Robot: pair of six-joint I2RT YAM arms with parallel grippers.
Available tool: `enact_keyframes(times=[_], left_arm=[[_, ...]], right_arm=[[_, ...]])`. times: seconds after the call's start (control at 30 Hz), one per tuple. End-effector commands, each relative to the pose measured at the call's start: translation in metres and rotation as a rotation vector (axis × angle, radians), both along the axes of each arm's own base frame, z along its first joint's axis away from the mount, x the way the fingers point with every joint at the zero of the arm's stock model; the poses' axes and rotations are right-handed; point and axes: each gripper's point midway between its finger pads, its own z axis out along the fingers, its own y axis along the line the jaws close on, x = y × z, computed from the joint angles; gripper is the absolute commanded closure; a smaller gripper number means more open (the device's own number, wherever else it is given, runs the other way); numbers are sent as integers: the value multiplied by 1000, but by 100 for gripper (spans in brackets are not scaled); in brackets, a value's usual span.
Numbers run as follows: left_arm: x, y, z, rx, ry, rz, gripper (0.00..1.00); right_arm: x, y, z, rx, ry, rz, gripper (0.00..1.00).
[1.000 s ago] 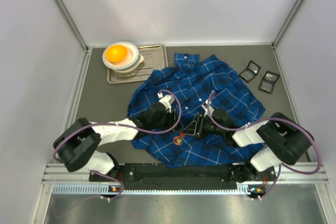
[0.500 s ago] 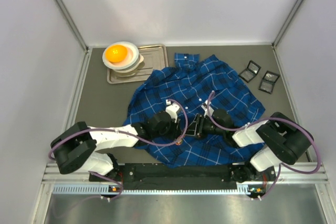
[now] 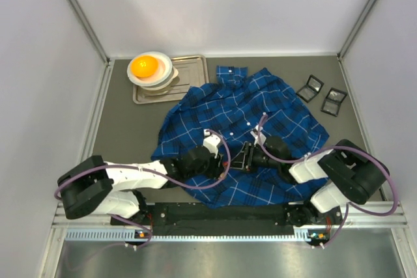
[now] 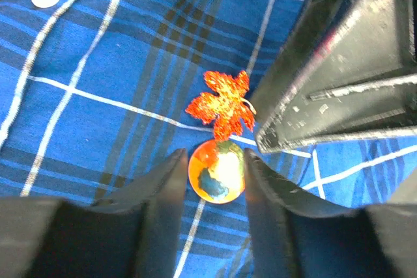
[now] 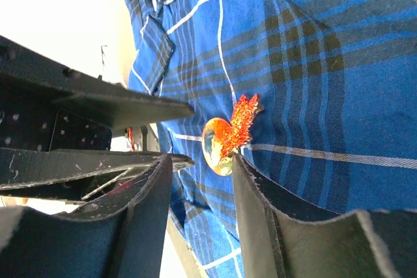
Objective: Remove the brooch from the garment
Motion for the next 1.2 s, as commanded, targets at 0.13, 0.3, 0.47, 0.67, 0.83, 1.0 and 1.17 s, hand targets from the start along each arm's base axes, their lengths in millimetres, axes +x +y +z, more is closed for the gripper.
enact_keyframes(times=[0.13,0.3,0.47,0.67,0.83,1.0,1.17], left_arm=[[0,-12,27,-142,149,206,66],[-8,-15,30,-164,305,306,65],[-2,-18,35,-172,321,355,64],[10,-12,20,-188,381,383,60],[14,-24,17,-274,433,320,65],[24,-27,11,-293,446,325,66],[28,-30,2,-284,478,309,66]], right_arm=[[22,-6,11,-36,-77,-87,59],[26,-18,4,-122,-64,-142,59],[26,-36,0,-223,-84,-176,59],[25,-32,11,-301,-183,-87,62],[23,-26,8,-319,-189,-61,69],[22,-15,7,-336,-189,-16,71],[21,-13,3,-357,-175,-9,71]])
